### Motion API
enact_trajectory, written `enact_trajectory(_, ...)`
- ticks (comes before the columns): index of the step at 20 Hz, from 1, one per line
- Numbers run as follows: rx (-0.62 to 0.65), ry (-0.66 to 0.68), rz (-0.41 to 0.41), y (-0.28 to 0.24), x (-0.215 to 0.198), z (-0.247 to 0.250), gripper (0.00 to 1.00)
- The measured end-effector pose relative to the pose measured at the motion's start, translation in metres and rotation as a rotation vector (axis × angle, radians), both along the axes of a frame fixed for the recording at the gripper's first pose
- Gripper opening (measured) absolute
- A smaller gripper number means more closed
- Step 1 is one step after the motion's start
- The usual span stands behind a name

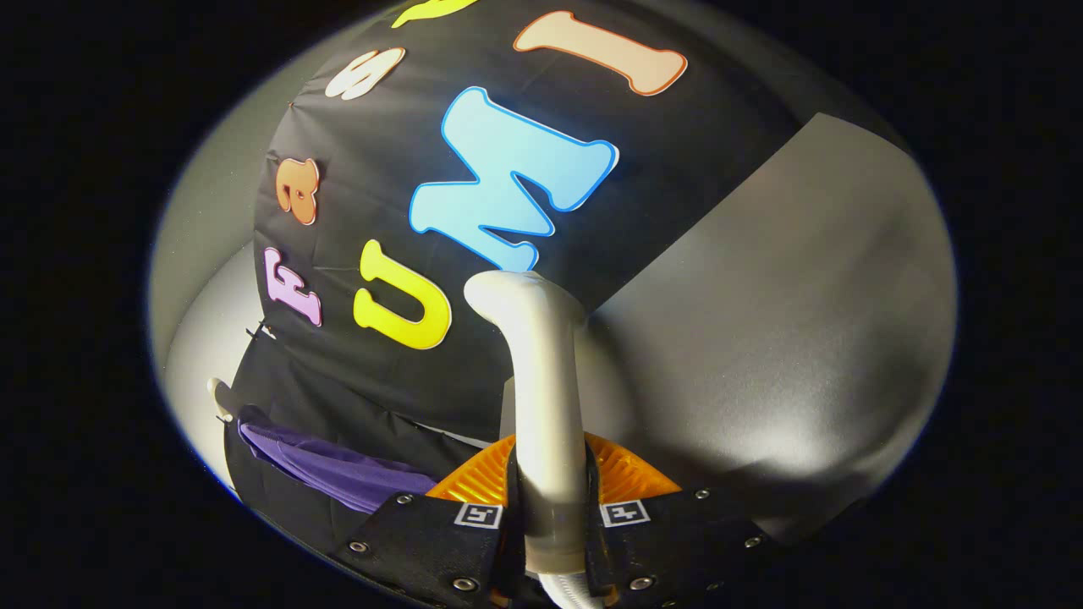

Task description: Iron the clothes twice with a garment steamer, once on the left side and once on the right side.

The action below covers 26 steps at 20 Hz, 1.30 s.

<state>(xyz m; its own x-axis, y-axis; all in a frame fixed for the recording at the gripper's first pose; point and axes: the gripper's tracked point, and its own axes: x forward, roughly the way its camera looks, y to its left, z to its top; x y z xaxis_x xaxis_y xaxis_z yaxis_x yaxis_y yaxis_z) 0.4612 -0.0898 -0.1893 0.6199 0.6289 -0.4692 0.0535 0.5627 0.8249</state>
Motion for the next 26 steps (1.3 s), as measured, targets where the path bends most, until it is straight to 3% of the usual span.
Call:
enact_trajectory(3, 0.006, -0.062, -0.025, 0.005, -0.026, 0.027, 0.27)
enact_trajectory(10, -0.150, -0.167, -0.108, 0.030, -0.116, 0.070, 0.28)
enact_trajectory(16, -0.278, -0.299, -0.332, 0.057, -0.202, 0.120, 0.27)
enact_trajectory(22, -0.492, -0.520, -0.408, 0.129, -0.256, 0.161, 0.27)
enact_trajectory(26, -0.609, -0.643, -0.439, 0.168, -0.271, 0.190, 0.27)
